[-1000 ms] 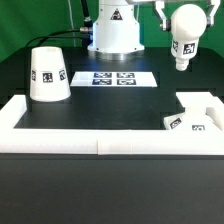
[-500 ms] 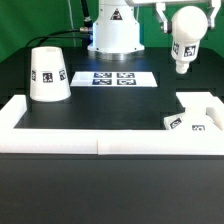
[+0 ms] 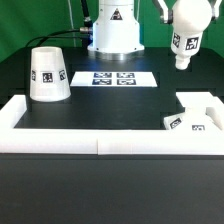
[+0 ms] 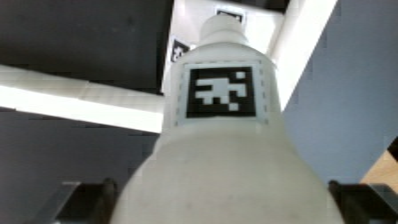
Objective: Assemble lamp
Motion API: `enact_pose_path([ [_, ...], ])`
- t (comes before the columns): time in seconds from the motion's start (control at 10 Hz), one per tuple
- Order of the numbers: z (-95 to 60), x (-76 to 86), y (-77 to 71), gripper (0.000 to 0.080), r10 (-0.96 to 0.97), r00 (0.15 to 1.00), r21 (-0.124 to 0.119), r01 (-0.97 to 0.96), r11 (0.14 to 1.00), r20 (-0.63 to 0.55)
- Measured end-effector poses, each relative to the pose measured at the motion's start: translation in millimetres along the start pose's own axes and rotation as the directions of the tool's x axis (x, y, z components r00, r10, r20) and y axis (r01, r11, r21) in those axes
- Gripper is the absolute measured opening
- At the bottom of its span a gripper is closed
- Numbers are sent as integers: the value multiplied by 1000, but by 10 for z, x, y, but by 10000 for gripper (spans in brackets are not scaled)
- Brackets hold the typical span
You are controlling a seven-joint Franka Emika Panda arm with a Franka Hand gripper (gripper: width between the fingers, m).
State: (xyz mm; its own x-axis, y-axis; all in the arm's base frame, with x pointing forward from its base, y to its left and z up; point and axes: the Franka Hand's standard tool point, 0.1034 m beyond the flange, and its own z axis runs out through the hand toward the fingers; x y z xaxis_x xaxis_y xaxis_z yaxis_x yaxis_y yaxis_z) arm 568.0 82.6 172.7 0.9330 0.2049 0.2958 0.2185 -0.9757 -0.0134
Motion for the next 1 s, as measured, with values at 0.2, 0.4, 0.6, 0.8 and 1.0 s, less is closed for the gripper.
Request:
enact_pose_path([
  [0.2, 0, 15, 7, 580, -7, 1000, -4, 7, 1000, -16],
  [0.4, -4, 81, 26, 580, -34, 999, -10, 33, 999, -42],
  [0.6, 36, 186, 50, 580, -68, 993, -26, 65, 998, -101],
  [0.8, 51, 181, 65, 580, -70, 989, -35, 66, 997, -129],
  [1.0, 59, 174, 68, 580, -71, 988, -38, 66, 997, -139],
])
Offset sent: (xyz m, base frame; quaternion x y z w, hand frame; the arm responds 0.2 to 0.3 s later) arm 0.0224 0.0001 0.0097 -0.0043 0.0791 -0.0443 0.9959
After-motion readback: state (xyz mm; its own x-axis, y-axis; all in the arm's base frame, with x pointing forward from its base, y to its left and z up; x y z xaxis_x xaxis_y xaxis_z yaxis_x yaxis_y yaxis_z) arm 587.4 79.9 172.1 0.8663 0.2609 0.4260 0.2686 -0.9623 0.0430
